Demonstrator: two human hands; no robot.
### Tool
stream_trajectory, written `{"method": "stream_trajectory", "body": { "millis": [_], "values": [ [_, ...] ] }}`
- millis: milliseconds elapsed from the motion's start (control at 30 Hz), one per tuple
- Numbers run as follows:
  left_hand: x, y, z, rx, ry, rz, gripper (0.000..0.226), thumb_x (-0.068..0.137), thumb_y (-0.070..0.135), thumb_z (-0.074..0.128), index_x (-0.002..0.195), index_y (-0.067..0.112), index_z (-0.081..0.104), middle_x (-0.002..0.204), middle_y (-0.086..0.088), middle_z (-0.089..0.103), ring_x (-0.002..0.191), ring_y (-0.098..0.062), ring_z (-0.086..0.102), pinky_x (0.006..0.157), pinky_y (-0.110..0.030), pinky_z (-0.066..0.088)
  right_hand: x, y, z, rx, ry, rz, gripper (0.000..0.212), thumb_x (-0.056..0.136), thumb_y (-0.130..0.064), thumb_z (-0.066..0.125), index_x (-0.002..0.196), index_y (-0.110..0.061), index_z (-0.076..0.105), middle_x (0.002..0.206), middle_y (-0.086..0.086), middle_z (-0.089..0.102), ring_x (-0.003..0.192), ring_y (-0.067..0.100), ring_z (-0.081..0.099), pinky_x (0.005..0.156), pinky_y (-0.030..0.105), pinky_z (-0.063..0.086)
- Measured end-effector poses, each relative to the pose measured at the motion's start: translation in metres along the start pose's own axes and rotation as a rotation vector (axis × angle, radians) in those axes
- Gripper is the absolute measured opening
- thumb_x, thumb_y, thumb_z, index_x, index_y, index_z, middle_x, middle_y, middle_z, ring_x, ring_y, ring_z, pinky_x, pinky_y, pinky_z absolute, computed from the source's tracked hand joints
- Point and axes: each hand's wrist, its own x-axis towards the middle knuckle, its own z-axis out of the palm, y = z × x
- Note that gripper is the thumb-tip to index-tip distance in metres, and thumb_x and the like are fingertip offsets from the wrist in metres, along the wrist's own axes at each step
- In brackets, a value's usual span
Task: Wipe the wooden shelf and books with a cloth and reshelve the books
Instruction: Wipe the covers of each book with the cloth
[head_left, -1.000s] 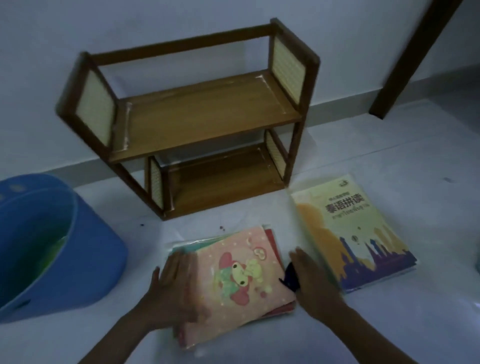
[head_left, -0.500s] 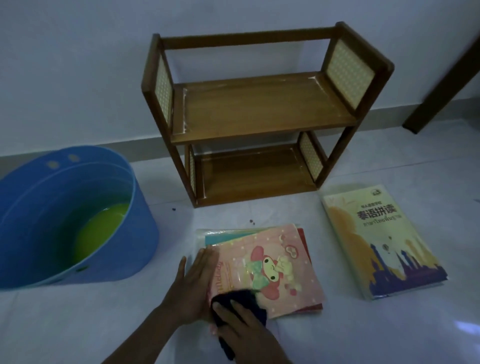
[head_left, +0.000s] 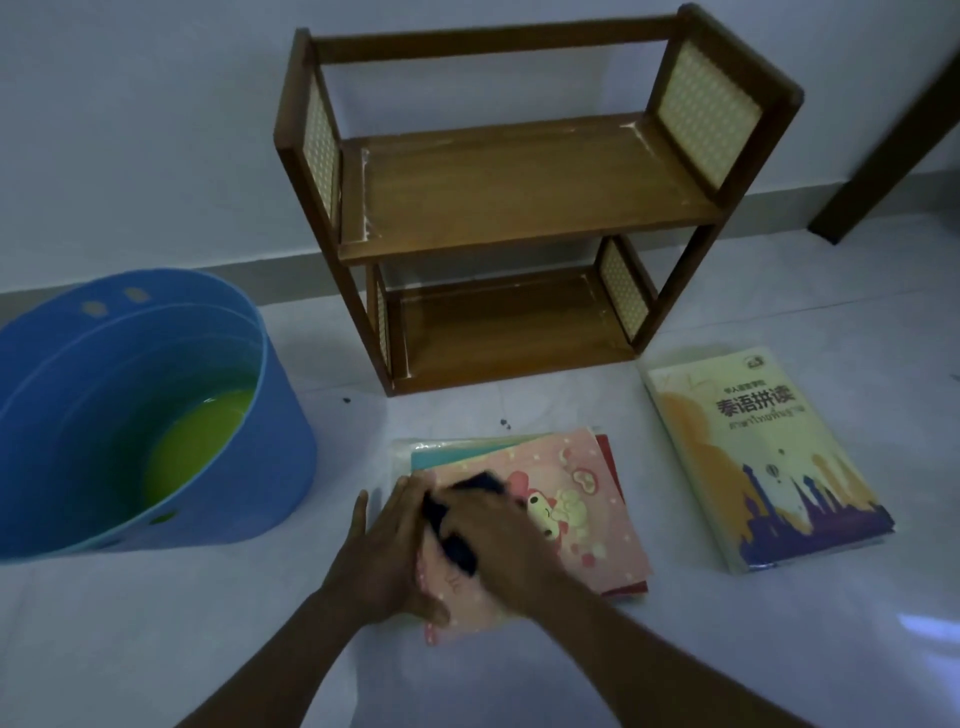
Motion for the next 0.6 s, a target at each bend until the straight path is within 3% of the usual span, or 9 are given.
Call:
{"method": "stream_trajectory", "body": {
  "millis": [67,167,233,333,400,433,533,600],
  "values": [
    [0.002,0.004,0.001,0.035,-0.011,-0.019,0.14,0.052,0.097,0.042,0.149,0.017,-0.019,0.159,0.0,-0.017,0.145,-0.021,-0.019,0.115,-0.053,-0.018,0.002,0.034,-0.023,-0.064,0.132,0.252,0.018,0.07,-0.01,0.064,0.074,-0.026,0.056,0.095,-0.014,0.062,0.088,0.009,0.06,0.072,0.026,0.051],
    [0.003,0.005,0.0,0.028,-0.018,-0.044,0.141,0.052,0.099,0.04,0.148,0.015,-0.022,0.159,-0.001,-0.02,0.145,-0.022,-0.019,0.114,-0.052,-0.019,-0.016,0.052,-0.028,0.003,0.269,0.564,0.03,0.064,-0.001,0.063,0.081,-0.024,0.053,0.098,-0.009,0.062,0.091,0.016,0.058,0.072,0.031,0.051],
    [0.004,0.004,0.001,0.036,-0.005,-0.04,0.141,0.054,0.097,0.04,0.148,0.012,-0.021,0.158,-0.003,-0.019,0.146,-0.023,-0.017,0.114,-0.05,-0.019,-0.03,0.025,-0.009,0.01,0.221,0.535,0.035,0.059,0.0,0.059,0.084,-0.024,0.053,0.11,-0.006,0.062,0.099,0.019,0.058,0.079,0.032,0.049],
    [0.002,0.002,0.002,0.047,0.011,-0.013,0.138,0.047,0.101,0.021,0.143,0.016,-0.029,0.158,-0.006,-0.017,0.143,-0.026,-0.019,0.113,-0.045,-0.022,-0.051,-0.023,0.014,0.064,0.027,0.237,0.036,0.061,-0.004,0.051,0.092,-0.021,0.057,0.141,-0.01,0.047,0.116,0.02,0.047,0.088,0.038,0.043],
    [0.003,0.001,0.005,0.07,-0.007,-0.016,0.134,0.044,0.101,0.015,0.141,0.02,-0.03,0.157,-0.007,-0.018,0.143,-0.029,-0.017,0.111,-0.045,-0.021,-0.055,-0.022,0.004,0.045,-0.022,0.088,0.035,0.066,-0.01,0.046,0.097,-0.021,0.058,0.144,-0.011,0.044,0.119,0.019,0.045,0.09,0.038,0.039],
    [0.005,0.002,0.005,0.079,-0.019,-0.026,0.135,0.048,0.1,0.022,0.144,0.019,-0.027,0.158,-0.007,-0.016,0.145,-0.03,-0.014,0.111,-0.047,-0.019,-0.051,-0.011,-0.003,0.022,-0.011,0.072,0.032,0.069,-0.011,0.049,0.097,-0.023,0.058,0.142,-0.011,0.047,0.119,0.018,0.046,0.092,0.037,0.038],
    [0.006,0.017,-0.003,0.166,-0.109,-0.084,0.131,0.064,0.083,0.053,0.15,0.014,-0.018,0.158,-0.012,-0.02,0.145,-0.031,-0.02,0.114,-0.057,-0.013,-0.041,0.029,-0.033,-0.025,0.056,0.249,0.028,0.068,-0.008,0.065,0.089,-0.027,0.058,0.128,-0.016,0.054,0.114,0.013,0.052,0.093,0.028,0.044],
    [0.007,0.043,-0.01,0.212,-0.133,-0.03,0.124,0.071,0.068,0.063,0.149,0.014,-0.017,0.153,-0.019,-0.03,0.141,-0.038,-0.029,0.112,-0.061,-0.014,-0.038,0.048,-0.049,-0.01,0.105,0.36,0.029,0.068,-0.004,0.065,0.088,-0.024,0.057,0.128,-0.012,0.055,0.113,0.017,0.053,0.092,0.032,0.046]
  ]
}}
